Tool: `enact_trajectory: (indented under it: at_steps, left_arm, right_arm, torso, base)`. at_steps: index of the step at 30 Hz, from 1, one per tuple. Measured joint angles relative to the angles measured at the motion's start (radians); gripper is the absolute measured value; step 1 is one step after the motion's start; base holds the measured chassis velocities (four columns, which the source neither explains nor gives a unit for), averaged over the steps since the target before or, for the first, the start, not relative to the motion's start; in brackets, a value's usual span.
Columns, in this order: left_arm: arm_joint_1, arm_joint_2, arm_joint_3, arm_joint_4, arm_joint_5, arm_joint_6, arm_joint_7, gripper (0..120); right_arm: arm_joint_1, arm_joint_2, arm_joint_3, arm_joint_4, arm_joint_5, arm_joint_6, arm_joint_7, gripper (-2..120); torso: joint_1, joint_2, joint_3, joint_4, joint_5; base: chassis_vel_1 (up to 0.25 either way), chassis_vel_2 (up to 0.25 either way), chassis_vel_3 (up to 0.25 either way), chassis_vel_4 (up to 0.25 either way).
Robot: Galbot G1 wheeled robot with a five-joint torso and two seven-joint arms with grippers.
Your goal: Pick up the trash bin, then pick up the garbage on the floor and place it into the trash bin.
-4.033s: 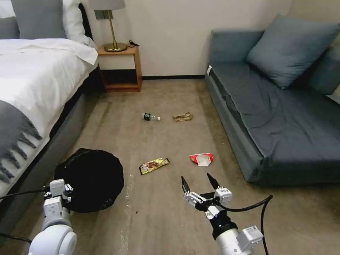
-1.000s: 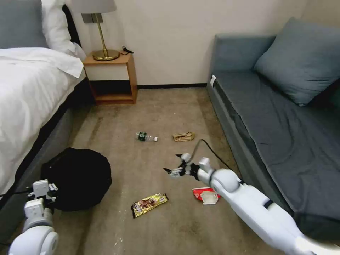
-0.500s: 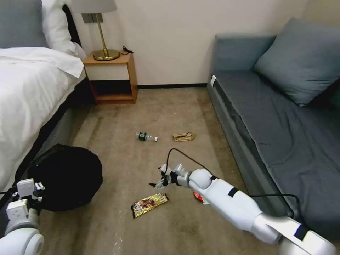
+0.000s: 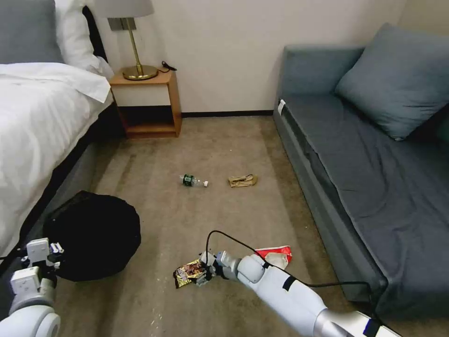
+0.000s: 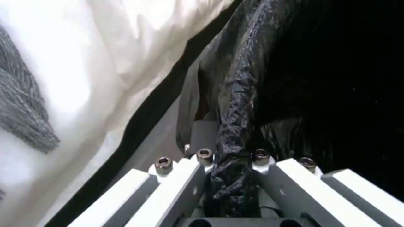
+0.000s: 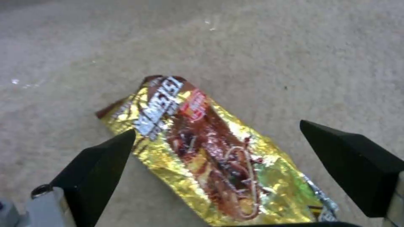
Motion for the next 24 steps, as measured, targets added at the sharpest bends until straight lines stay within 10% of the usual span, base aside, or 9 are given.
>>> enact_trajectory:
  at_steps: [17, 24]
  left_arm:
    - [0.019, -0.030, -0.012, -0.001, 0.014, -0.042, 0.023, 2]
    - [0.015, -0.023, -0.014, 0.002, 0.013, -0.040, 0.023, 2]
  right_arm:
    - [0.032, 0.034, 0.028, -0.115, -0.066, 0.056, -0.018, 98]
    - [0.037, 0.040, 0.048, -0.165, -0.102, 0.067, -0.049, 73]
  torso:
    - [0.000, 0.000, 0.000, 0.0001, -0.0001]
    - [0.000, 0.000, 0.000, 0.0000, 0.0000]
  base:
    - [0.000, 0.000, 0.000, 0.000]
    - [0.000, 0.000, 0.000, 0.000]
